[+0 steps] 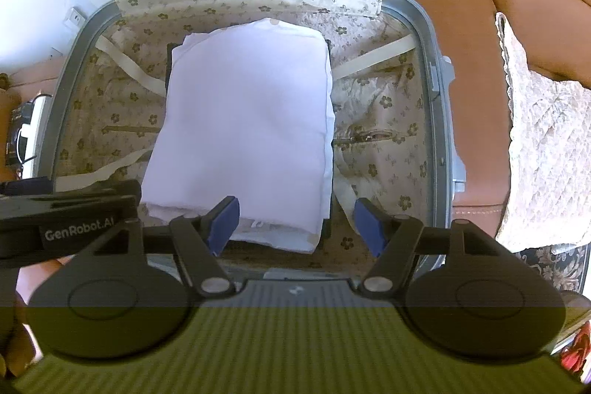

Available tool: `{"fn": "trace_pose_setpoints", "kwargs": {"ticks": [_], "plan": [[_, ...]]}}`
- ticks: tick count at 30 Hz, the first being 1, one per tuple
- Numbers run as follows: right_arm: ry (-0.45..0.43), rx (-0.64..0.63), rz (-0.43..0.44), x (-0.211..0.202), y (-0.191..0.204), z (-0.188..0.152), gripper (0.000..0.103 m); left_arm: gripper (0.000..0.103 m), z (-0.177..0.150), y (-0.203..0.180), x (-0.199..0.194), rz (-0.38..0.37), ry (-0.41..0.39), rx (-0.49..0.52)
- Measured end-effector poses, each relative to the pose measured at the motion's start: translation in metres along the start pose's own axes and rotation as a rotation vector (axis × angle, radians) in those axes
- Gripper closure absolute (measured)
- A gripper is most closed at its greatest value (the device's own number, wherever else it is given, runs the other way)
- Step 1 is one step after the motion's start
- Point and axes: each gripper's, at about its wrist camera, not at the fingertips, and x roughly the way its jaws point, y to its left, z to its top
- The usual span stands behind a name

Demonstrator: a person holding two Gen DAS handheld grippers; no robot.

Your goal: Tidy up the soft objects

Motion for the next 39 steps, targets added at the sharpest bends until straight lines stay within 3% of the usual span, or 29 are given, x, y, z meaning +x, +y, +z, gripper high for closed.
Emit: {"fn": "trace_pose_setpoints", "kwargs": {"ticks": [16,39], "plan": [[-0.041,0.015,-0.014,-0.010,0.008,-0.035,0.026,0.004,-0.035,0.010,-0.008,-0.009,-0.028,-0.013],[-0.076,0.055,-0.005,-0.020,-0.001,-0.057,0.026,0.004,-0.051,-0.001,-0.020,0.008,-0.099,0.023]]}}
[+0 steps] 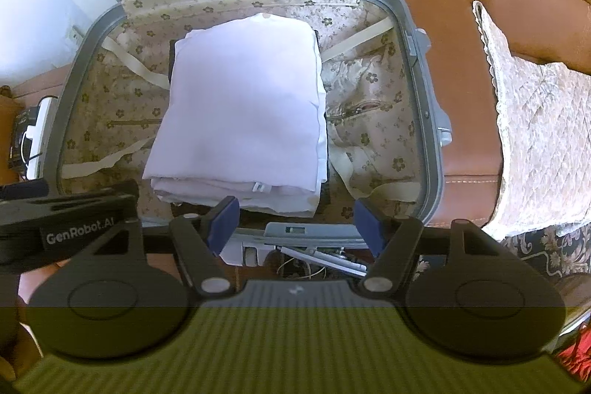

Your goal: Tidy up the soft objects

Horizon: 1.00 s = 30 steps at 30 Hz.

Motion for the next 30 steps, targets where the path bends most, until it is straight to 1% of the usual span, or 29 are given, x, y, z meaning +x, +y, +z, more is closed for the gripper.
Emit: {"fn": "trace_pose_setpoints", "kwargs": {"ticks": [4,11,30], "plan": [[-0.008,0.002,0.000,-0.001,-0.001,-0.003,0.026,0.004,-0.003,0.002,0.002,-0.015,0.002,-0.013],[-0.005,0.005,-0.004,0.001,0.000,-0.010,0.026,0.004,-0.010,0.003,0.004,-0.016,0.014,-0.015],[-0.045,0.005,-0.019,-0.005,0.003,-0.027,0.026,0.004,-0.022,0.003,0.000,-0.025,-0.009,-0.007]]}}
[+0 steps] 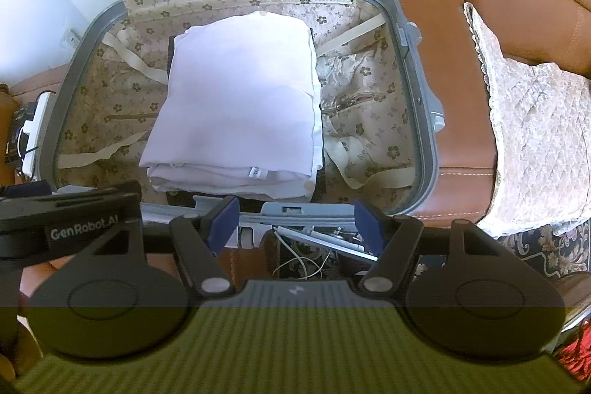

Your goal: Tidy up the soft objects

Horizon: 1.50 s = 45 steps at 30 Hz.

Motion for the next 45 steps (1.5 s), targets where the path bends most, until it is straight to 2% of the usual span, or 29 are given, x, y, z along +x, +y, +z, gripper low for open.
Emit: {"fn": "trace_pose_setpoints", "kwargs": {"ticks": [13,32,45], "plan": [[-0.016,0.006,0.005,0.001,0.001,-0.012,0.026,0.004,-0.012,0.006,0.005,-0.020,0.002,-0.017],[-0.072,-0.018,-0.005,0.003,0.015,-0.024,0.026,0.004,-0.023,0.016,0.010,-0.012,-0.037,-0.019],[-0.106,-0.011,-0.014,0.000,0.010,-0.036,0.026,0.004,-0.032,0.004,0.011,0.003,-0.064,0.005]]}}
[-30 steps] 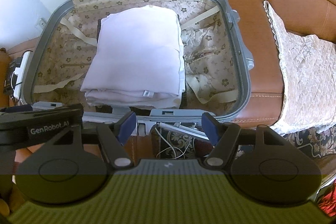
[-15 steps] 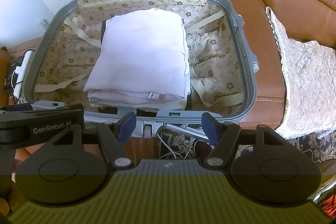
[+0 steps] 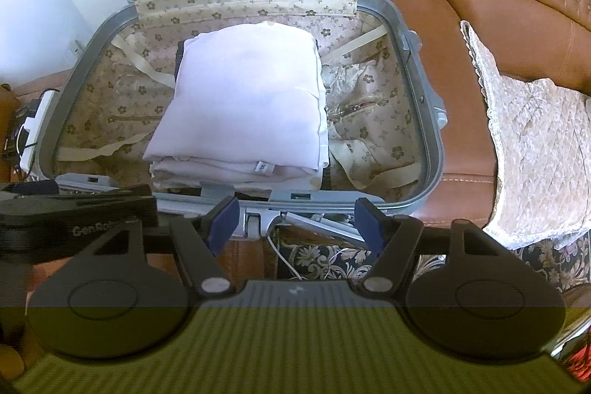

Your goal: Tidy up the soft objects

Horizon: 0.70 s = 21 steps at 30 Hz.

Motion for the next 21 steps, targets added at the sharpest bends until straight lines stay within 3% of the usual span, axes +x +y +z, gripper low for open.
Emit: {"fn": "trace_pose_setpoints", "kwargs": {"ticks": [21], "plan": [[-0.011,-0.018,0.025,0.000,-0.011,-0.005,0.026,0.004,-0.008,-0.010,-0.006,0.013,-0.002,-0.014]]}}
